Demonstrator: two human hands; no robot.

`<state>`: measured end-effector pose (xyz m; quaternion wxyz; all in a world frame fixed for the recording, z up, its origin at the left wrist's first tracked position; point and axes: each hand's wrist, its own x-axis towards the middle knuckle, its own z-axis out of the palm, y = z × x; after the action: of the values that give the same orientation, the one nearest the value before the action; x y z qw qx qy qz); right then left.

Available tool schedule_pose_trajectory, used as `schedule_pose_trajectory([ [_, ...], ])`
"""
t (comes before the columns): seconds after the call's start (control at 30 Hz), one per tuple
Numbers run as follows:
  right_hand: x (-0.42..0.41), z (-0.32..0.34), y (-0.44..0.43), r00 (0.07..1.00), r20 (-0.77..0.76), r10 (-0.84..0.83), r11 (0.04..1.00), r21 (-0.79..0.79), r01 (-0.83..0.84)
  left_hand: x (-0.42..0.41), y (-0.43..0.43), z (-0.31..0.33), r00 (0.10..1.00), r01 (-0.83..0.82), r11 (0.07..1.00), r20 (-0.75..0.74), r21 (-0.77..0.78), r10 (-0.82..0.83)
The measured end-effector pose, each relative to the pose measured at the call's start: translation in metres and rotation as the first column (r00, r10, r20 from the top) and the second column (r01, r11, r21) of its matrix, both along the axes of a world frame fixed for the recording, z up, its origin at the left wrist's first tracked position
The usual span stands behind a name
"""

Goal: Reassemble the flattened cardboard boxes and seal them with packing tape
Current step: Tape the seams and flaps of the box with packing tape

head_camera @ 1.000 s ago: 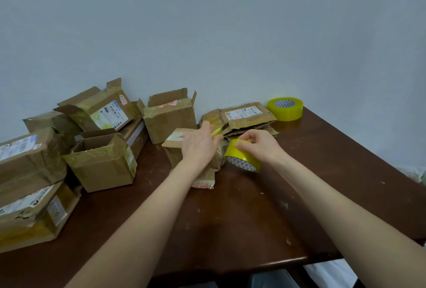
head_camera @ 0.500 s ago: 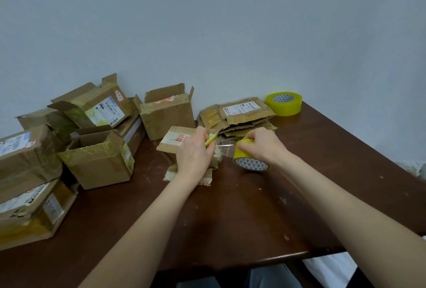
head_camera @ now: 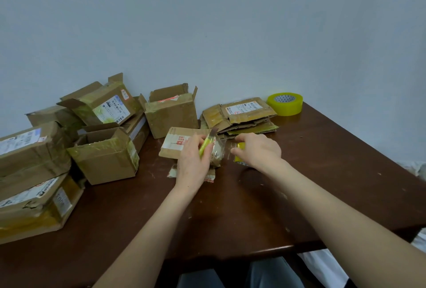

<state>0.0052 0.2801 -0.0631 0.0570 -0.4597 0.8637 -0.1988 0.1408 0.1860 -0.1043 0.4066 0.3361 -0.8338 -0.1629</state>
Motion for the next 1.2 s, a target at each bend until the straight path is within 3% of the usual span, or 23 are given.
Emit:
schedule_pose_trajectory([
  [0.4, 0.003, -0.005, 0.002, 0.986, 0.098, -0.135, 0.974, -0.167, 0.150, 0.008, 0.023, 0.013, 0.995, -0.036, 0.997, 0.095, -0.069, 0.043],
  [0.57, -0.002, -0.009, 0.002, 0.993, 0.107, -0.055, 0.973, -0.218, 0.077, -0.005, 0.012, 0.035, 0.991, -0.041, 0.963, 0.114, -0.268, 0.074],
  [0.7, -0.012, -0.010, -0.005, 0.981, 0.196, 0.000, 0.973, -0.225, 0.045, -0.037, -0.012, 0.056, 0.958, 0.025, 0.995, 0.288, -0.101, 0.005],
  [0.83, -0.031, -0.007, -0.005, 0.953, 0.303, 0.013, 0.967, -0.247, 0.065, -0.045, -0.018, 0.053, 0.900, -0.050, 0.998, 0.435, 0.023, 0.035],
  [0.97, -0.037, -0.006, -0.009, 0.942, 0.328, 0.073, 0.976, -0.217, -0.001, -0.027, -0.008, 0.032, 0.940, -0.048, 0.999, 0.337, -0.014, 0.050],
  [1.2, -0.021, -0.008, -0.009, 0.979, 0.159, 0.124, 0.990, -0.084, -0.112, -0.006, 0.014, -0.008, 0.996, -0.013, 1.000, 0.083, 0.001, 0.013],
])
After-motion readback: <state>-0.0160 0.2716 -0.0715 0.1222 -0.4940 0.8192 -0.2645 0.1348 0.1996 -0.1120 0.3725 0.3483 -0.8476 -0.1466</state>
